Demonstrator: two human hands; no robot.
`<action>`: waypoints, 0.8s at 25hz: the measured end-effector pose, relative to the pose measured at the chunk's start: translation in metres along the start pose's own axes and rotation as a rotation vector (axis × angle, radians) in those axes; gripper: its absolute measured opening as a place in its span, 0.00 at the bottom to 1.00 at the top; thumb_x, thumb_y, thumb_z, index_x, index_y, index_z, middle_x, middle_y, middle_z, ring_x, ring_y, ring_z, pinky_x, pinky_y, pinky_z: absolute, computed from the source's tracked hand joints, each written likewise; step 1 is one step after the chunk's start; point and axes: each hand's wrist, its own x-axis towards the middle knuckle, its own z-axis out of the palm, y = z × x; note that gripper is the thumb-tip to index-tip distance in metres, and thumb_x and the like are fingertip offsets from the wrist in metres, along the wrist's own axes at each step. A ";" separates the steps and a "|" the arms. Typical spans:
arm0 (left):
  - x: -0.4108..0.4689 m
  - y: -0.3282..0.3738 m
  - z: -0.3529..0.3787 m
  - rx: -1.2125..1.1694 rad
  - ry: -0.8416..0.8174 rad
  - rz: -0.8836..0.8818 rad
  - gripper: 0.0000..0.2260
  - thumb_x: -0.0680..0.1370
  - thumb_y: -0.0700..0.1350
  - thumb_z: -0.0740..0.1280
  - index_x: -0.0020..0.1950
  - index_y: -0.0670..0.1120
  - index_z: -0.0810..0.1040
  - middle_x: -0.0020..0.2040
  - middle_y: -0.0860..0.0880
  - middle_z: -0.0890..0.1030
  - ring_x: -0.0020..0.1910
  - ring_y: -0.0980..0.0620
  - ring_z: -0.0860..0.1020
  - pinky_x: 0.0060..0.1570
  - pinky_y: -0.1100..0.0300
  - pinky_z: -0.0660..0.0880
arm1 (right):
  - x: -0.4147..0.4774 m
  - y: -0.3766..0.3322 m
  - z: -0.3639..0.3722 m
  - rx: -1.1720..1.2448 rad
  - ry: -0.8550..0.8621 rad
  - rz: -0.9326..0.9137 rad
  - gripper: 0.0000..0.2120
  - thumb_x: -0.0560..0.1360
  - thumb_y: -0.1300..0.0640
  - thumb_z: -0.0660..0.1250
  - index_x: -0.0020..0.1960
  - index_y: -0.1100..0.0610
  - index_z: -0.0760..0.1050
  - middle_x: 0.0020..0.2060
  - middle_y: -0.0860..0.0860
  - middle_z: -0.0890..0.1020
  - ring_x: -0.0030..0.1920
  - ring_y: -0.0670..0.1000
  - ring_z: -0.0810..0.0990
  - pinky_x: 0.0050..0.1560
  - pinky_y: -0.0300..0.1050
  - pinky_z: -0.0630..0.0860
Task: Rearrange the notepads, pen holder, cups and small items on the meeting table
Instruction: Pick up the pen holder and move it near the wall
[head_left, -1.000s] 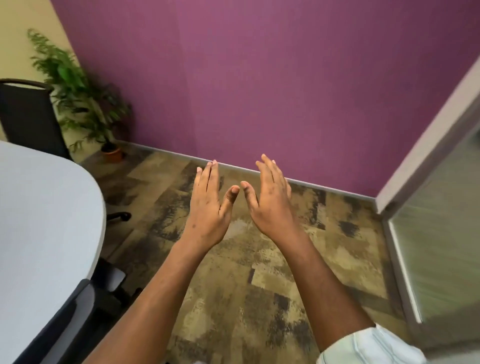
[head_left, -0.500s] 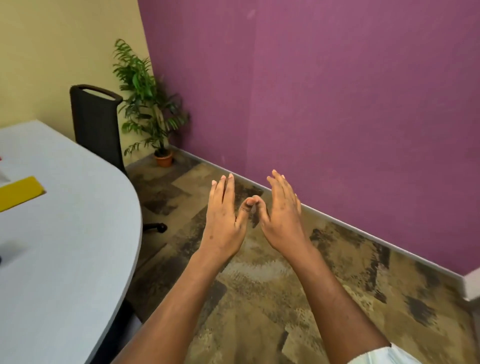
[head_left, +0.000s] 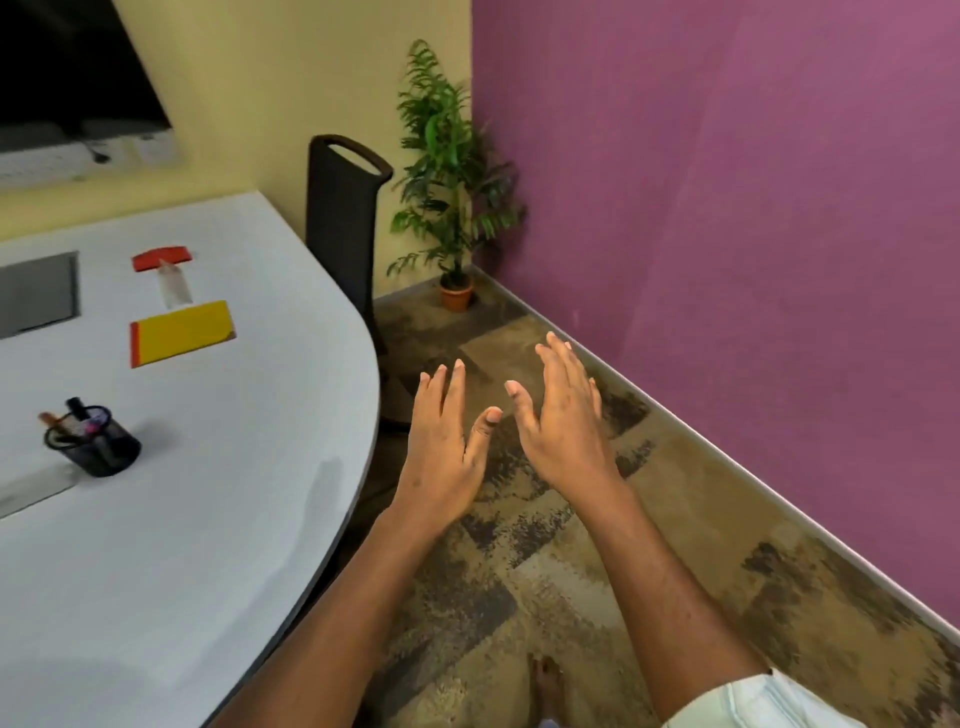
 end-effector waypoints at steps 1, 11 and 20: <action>0.013 -0.005 0.003 0.013 0.024 -0.034 0.34 0.75 0.69 0.42 0.77 0.55 0.46 0.79 0.52 0.47 0.77 0.54 0.42 0.72 0.58 0.43 | 0.019 0.002 0.007 0.019 -0.026 -0.037 0.28 0.80 0.40 0.51 0.75 0.53 0.55 0.77 0.46 0.53 0.77 0.46 0.47 0.75 0.58 0.49; 0.094 -0.053 -0.022 0.097 0.338 -0.469 0.36 0.73 0.68 0.47 0.77 0.53 0.46 0.79 0.53 0.48 0.77 0.53 0.44 0.73 0.56 0.46 | 0.166 -0.026 0.088 0.134 -0.342 -0.345 0.28 0.80 0.42 0.53 0.76 0.53 0.54 0.77 0.47 0.53 0.77 0.48 0.47 0.75 0.60 0.49; 0.085 -0.164 -0.108 -0.002 0.724 -0.709 0.32 0.78 0.60 0.55 0.77 0.45 0.55 0.77 0.47 0.58 0.77 0.50 0.55 0.75 0.49 0.54 | 0.193 -0.125 0.191 0.223 -0.518 -0.558 0.28 0.80 0.42 0.52 0.76 0.53 0.53 0.77 0.48 0.52 0.77 0.48 0.48 0.75 0.58 0.49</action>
